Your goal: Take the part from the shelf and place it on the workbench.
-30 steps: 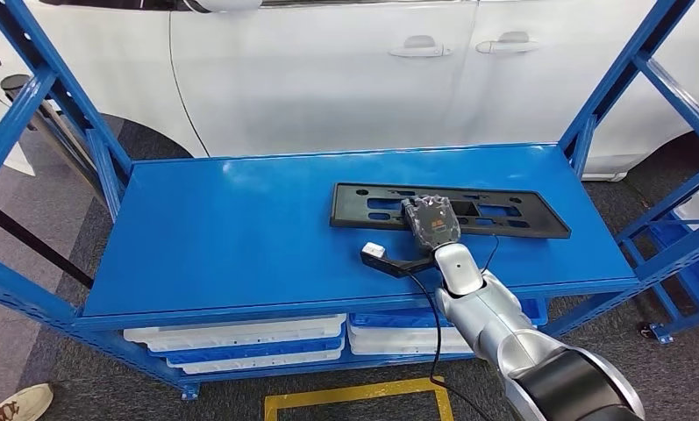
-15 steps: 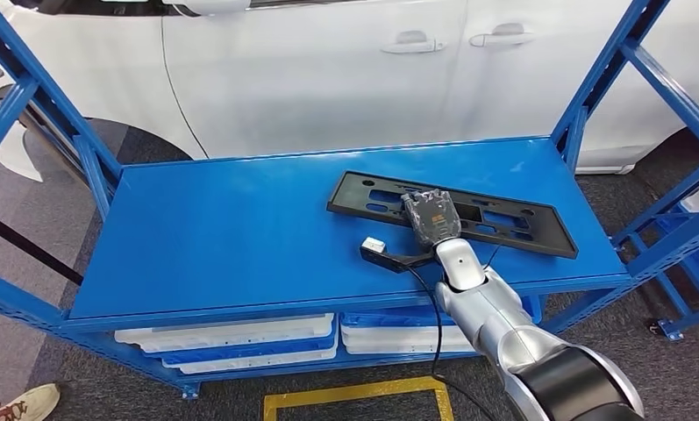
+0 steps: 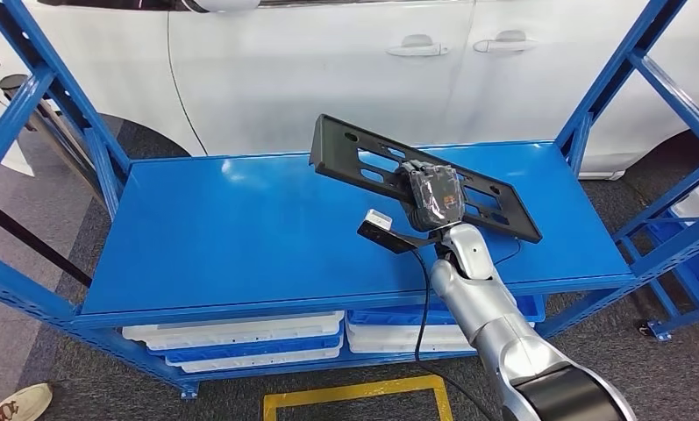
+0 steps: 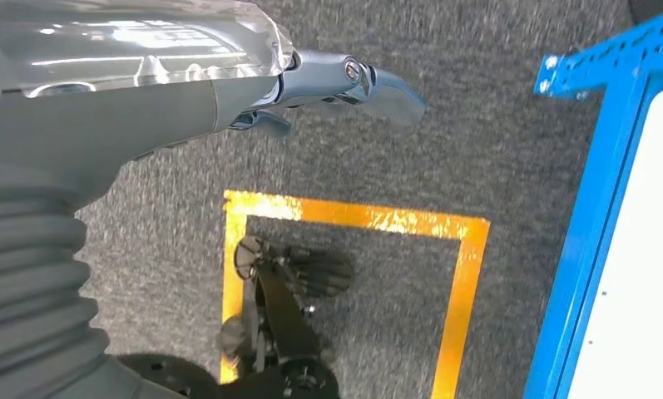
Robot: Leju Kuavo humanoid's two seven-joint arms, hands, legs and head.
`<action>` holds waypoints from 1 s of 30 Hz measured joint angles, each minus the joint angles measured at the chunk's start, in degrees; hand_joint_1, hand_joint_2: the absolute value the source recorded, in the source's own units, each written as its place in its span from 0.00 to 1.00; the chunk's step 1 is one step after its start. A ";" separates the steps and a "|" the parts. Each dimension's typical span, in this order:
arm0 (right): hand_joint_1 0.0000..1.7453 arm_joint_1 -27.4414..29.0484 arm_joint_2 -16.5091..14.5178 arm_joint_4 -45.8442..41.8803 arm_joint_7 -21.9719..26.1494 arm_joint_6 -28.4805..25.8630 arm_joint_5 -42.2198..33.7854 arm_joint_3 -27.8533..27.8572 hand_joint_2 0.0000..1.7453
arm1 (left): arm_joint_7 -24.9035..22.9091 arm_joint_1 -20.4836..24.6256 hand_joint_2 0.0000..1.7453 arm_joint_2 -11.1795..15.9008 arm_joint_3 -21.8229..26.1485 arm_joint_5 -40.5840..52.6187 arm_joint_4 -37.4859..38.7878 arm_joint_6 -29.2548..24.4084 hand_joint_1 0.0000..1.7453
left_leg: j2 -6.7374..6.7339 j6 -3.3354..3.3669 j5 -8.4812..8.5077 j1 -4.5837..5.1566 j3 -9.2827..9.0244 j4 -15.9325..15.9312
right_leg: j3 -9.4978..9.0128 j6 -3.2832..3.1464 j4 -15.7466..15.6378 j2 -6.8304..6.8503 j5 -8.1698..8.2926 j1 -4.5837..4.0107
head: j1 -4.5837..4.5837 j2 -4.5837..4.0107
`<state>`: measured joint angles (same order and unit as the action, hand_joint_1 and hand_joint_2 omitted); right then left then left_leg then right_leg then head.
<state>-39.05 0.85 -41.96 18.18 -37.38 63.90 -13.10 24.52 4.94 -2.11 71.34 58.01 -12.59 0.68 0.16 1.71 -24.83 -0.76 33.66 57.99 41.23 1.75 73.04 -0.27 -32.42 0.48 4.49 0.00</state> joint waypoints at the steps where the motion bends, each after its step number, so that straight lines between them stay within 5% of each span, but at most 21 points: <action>1: 0.98 0.65 0.00 -1.10 0.27 0.24 -0.40 0.15 1.00 | -0.03 0.00 1.00 0.01 0.00 -0.01 0.00 0.02 0.00 | 0.03 0.03 0.00 0.01 0.01 0.04 | 0.82 0.05 1.81 0.00 -0.24 0.04 | -0.01 0.00; 3: 0.98 1.81 0.00 -3.41 2.27 0.73 -3.39 0.50 1.00 | 0.06 0.00 1.00 0.00 0.01 -0.03 0.00 0.23 0.00 | 0.12 -0.02 -0.03 0.02 0.00 0.18 | -0.86 -0.13 -1.45 0.01 2.37 0.10 | 0.00 0.00; 6: 0.98 4.14 0.08 -10.49 11.84 5.31 -19.76 1.52 1.00 | 0.68 0.00 1.00 -0.04 0.02 -0.12 0.00 0.94 0.00 | 0.17 -0.50 -0.22 0.17 -0.01 0.41 | -6.55 -0.97 -12.78 0.11 6.77 -0.29 | 0.01 0.00; 8: 0.98 7.33 0.48 -19.47 18.65 12.90 -35.76 1.84 1.00 | 0.86 -0.03 1.00 -0.03 0.03 -0.12 0.00 2.18 0.00 | 0.16 -1.16 -0.34 0.18 -0.09 0.40 | -7.47 -1.44 -14.75 0.12 6.86 -0.73 | 0.01 0.00; 11: 0.98 13.15 1.36 -35.21 21.55 28.77 -57.07 1.86 1.00 | 1.61 -0.01 1.00 0.23 0.15 -0.93 -0.01 4.45 0.00 | 0.12 -2.16 -1.32 0.08 -0.03 1.18 | -7.89 -2.39 -15.47 0.21 7.20 -0.40 | 0.01 0.00; 15: 0.98 19.41 1.58 -52.60 21.97 51.37 -73.49 0.55 1.00 | 2.16 -0.01 1.00 0.40 0.57 -2.12 0.00 4.82 0.00 | 0.06 -3.21 -8.21 -0.17 5.23 13.67 | -7.90 -3.03 -15.83 0.38 7.39 -0.18 | 0.02 0.00; 16: 0.98 20.44 1.58 -55.47 21.88 55.05 -76.06 -0.10 1.00 | 2.17 -0.02 1.00 0.42 0.68 -2.25 0.00 4.64 0.00 | 0.05 -3.35 -8.82 -0.19 6.22 16.03 | -7.92 -3.04 -15.81 0.39 7.36 -0.20 | 0.02 0.00; 18: 0.98 21.96 1.58 -59.58 21.20 59.59 -80.33 -1.49 1.00 | 2.17 -0.07 1.00 0.43 0.93 -2.55 0.00 4.29 0.00 | 0.05 -3.39 -6.64 -0.21 5.04 13.93 | -8.00 -2.98 -15.63 0.37 7.32 -0.18 | 0.02 0.00; 21: 0.98 22.57 1.59 -63.44 19.35 63.32 -85.49 -3.43 1.00 | 2.11 0.09 1.00 0.43 1.46 -2.98 0.00 3.97 0.00 | 0.12 -2.76 -1.82 -0.05 -0.50 2.70 | -7.83 -2.49 -15.04 0.18 7.19 -0.31 | 0.02 0.00; 25: 0.98 22.53 1.63 -65.44 16.25 65.09 -89.05 -5.15 1.00 | 1.89 0.33 1.00 0.42 1.73 -2.97 0.00 3.54 0.00 | 0.18 -1.30 -0.74 0.15 -0.91 0.30 | -7.16 -1.19 -14.72 0.03 7.54 -0.30 | 0.01 0.00; 27: 0.98 22.48 1.69 -65.64 15.20 65.33 -89.65 -5.87 1.00 | 1.63 0.44 1.00 0.41 1.75 -2.93 0.00 3.42 0.00 | 0.03 -0.38 0.06 -0.05 -0.47 -0.17 | -6.29 -0.65 -12.78 0.02 5.46 -0.21 | 0.00 0.00; 30: 0.98 22.64 1.80 -65.65 14.57 65.21 -89.59 -7.02 1.00 | 1.29 0.53 1.00 0.43 1.77 -2.83 0.00 3.33 0.00 | -0.11 0.22 1.13 0.05 0.78 -0.31 | -2.91 -0.16 -3.10 0.07 -1.33 0.04 | -0.01 0.00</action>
<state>-16.42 2.66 -107.61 32.75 27.83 -25.69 -20.12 25.81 5.47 -1.68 73.11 55.18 -12.59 4.01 0.06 1.93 -23.71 -0.71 34.44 57.68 38.31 1.59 69.94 -0.21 -33.75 0.52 4.48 0.00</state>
